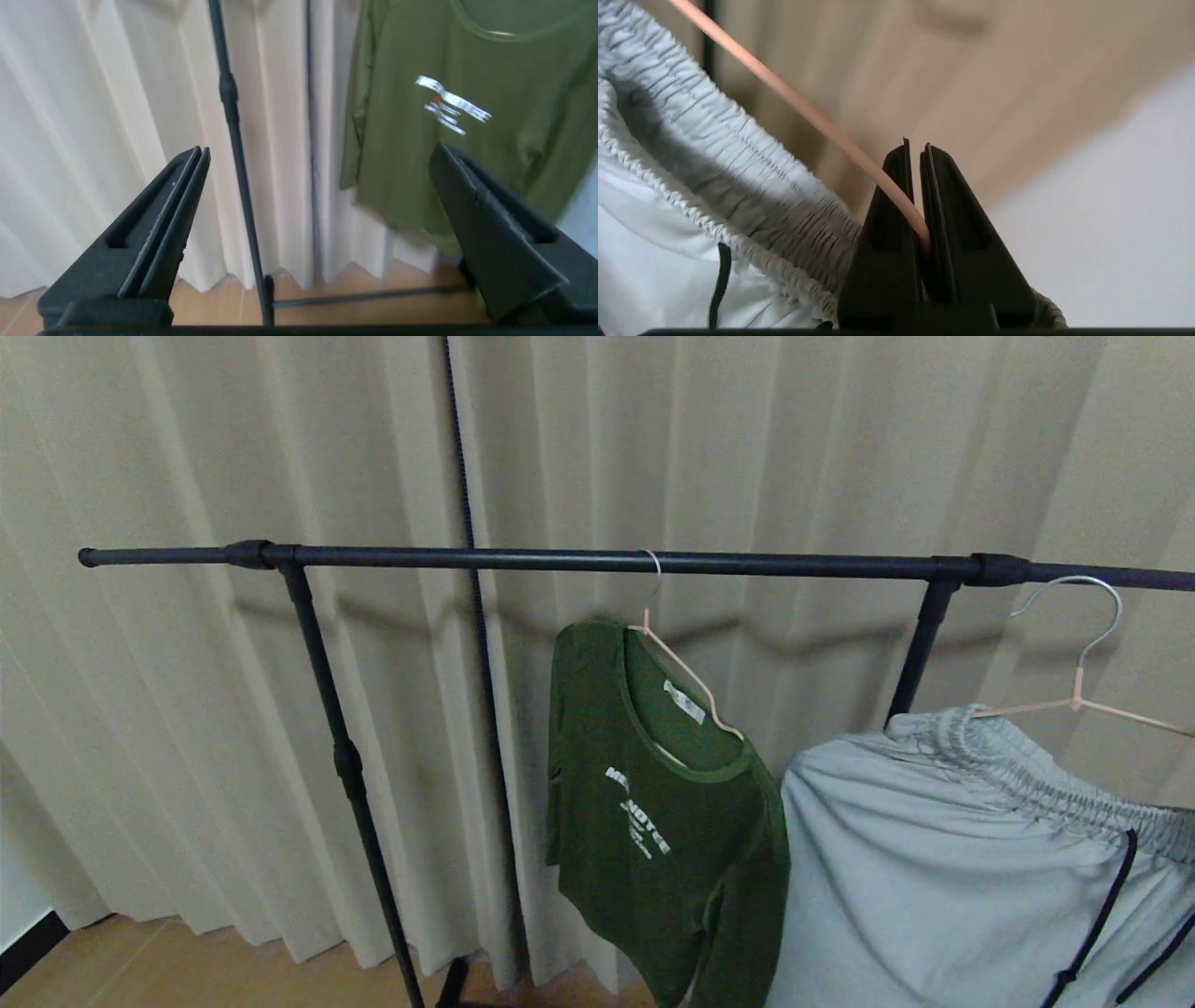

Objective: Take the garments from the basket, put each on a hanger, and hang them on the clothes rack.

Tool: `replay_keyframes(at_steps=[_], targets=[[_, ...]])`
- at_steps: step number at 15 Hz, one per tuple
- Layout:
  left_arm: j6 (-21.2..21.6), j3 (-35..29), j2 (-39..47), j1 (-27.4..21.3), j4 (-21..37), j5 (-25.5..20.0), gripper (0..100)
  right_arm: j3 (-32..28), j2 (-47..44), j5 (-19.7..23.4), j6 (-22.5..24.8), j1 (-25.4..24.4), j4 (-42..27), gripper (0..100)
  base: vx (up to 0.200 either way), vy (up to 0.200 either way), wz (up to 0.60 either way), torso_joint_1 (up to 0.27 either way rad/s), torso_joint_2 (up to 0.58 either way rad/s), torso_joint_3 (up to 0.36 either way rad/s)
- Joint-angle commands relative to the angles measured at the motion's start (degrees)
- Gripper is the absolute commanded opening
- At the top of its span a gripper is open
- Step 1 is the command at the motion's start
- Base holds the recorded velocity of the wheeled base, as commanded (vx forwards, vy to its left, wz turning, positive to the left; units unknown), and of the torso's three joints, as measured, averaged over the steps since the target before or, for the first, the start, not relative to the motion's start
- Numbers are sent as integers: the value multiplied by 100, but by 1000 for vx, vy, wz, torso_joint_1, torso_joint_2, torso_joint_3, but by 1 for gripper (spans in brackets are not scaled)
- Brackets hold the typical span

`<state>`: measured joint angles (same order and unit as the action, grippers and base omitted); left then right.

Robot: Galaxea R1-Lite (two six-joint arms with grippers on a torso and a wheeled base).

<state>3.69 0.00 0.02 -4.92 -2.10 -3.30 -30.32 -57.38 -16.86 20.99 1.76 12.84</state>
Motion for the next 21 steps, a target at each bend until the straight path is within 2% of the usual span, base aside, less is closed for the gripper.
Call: replay_keyframes(at_steps=[1, 5, 8, 10, 12, 14, 18, 21], targets=[[0, 0, -2, 0, -1, 5, 100, -203, -344, -63, 1, -272, 8, 0, 200, 0, 0, 7, 2, -2], [0, 0, -2, 0, -1, -4, 100, -704, -731, -256, 1, -553, -36, 0, 0, 0, 0, 0, 0, 0], [-9, 0, -2, 0, -1, 5, 100, -1257, -1372, -828, 1, -905, 26, 0, 0, 0, 0, 0, 0, 0], [-27, 0, -2, 0, -1, 14, 100, -1609, -1741, -1021, 1, -1169, 8, 0, 0, 0, 0, 0, 0, 0], [-27, 0, -2, 0, -1, 14, 100, -1969, -2295, -1417, 1, -1388, 26, 0, 0, 0, 0, 0, 0, 0], [-27, 0, -2, 0, -1, 14, 100, -2145, -2664, -1619, 1, -1459, 35, 0, 0, 0, 0, 0, 0, 0], [-18, 0, -2, 0, -1, 14, 100, -2013, -2858, -1628, 1, -1476, 26, 0, 0, 0, 0, 0, 0, 0], [-18, 0, -2, 0, -1, 14, 100, -1925, -2875, -1619, -7, -1696, 35, 0, 0, 0, 0, 0, 0, 0]])
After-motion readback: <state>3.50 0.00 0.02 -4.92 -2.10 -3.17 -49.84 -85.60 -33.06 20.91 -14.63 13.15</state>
